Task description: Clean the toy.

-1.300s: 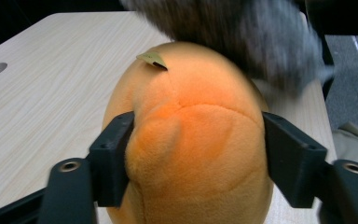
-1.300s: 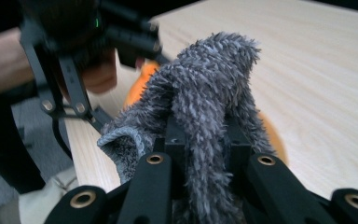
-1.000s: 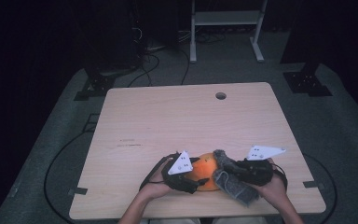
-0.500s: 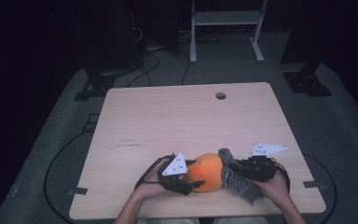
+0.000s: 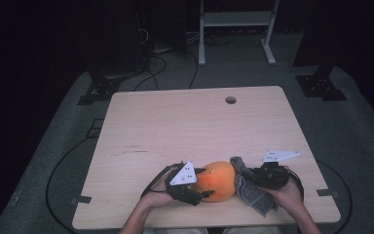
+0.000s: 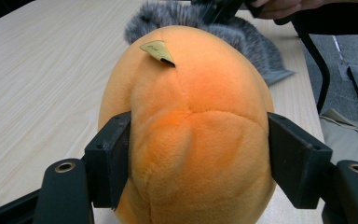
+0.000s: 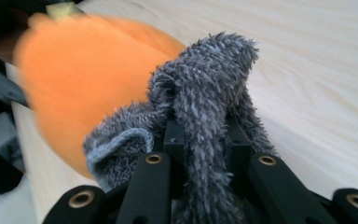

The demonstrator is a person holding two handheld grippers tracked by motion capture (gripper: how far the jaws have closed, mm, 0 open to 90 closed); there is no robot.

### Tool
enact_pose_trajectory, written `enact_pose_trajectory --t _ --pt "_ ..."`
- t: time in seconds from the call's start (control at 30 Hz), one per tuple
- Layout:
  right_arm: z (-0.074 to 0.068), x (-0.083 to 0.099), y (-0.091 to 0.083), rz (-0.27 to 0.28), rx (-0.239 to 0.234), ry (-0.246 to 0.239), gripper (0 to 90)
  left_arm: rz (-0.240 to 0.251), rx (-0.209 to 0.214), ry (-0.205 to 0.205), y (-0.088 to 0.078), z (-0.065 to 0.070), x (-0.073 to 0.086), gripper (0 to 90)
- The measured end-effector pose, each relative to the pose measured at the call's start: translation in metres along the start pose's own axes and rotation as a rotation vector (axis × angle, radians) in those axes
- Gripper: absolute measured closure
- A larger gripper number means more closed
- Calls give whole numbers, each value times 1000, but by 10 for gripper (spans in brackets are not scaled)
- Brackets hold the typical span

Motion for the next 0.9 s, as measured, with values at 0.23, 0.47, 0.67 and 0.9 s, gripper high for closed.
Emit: enact_pose_trajectory --t 0.23,0.47,0.67,0.9 --pt "-17 -24 -13 154 -69 -28 761 -6 10 29 3 5 -1 293" --pt "-3 -9 -6 80 -50 24 760 -10 11 44 4 7 -2 293" --pt "-15 -23 -13 141 -80 -21 761 -9 19 52 4 8 -1 294" --pt "-5 -11 -5 76 -49 9 761 -17 27 72 5 11 -1 293"
Point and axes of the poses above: each handheld gripper's, and its own axes: y roughly forward along the jaws, x roughly out of its underside, z roughly to its right, the point moved 3 cm from there along y, roughly forward along the jaws, and after that the axes turned 6 degrees about -y, right-handed, at the moved point
